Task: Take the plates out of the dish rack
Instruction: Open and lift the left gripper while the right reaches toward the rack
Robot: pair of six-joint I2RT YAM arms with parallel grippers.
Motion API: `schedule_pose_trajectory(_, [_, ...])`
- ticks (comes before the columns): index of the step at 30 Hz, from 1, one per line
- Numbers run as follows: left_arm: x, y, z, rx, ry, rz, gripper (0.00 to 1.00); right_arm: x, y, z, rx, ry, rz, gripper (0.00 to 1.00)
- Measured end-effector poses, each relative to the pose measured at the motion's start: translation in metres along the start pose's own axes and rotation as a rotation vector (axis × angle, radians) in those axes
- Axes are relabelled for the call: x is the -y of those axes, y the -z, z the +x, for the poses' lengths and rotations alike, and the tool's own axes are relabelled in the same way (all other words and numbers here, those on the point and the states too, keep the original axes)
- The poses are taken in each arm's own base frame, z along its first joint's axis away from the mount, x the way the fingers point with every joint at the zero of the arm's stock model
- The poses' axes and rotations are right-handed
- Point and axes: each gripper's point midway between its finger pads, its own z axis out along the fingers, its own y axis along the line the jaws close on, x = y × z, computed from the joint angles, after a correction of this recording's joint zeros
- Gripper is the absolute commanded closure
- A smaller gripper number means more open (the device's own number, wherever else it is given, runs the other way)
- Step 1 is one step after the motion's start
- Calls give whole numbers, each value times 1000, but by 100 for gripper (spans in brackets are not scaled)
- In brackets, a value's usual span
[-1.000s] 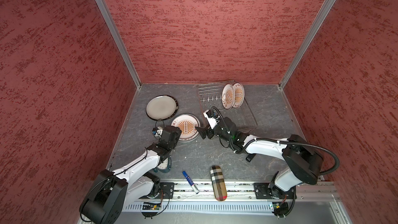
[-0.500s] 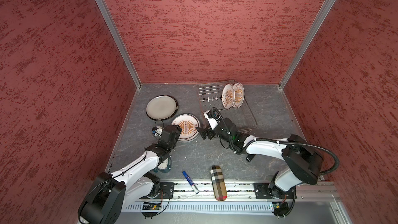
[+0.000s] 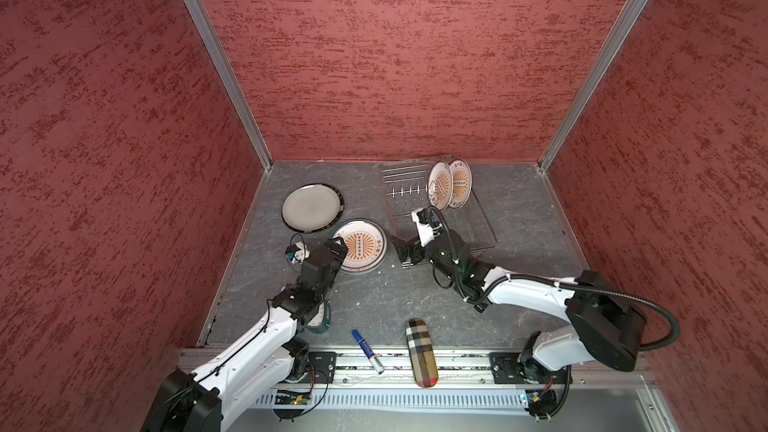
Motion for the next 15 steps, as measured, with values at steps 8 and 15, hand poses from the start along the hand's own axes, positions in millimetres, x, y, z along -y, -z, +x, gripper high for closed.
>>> schedule_pose_trajectory(8, [53,25,53,-141,-332,432,1,65,13,-47,95,-84,178,1])
schedule_pose_trajectory(15, [110,54,76,-168,-493,691,1,116,4,-91,124,-134,301,1])
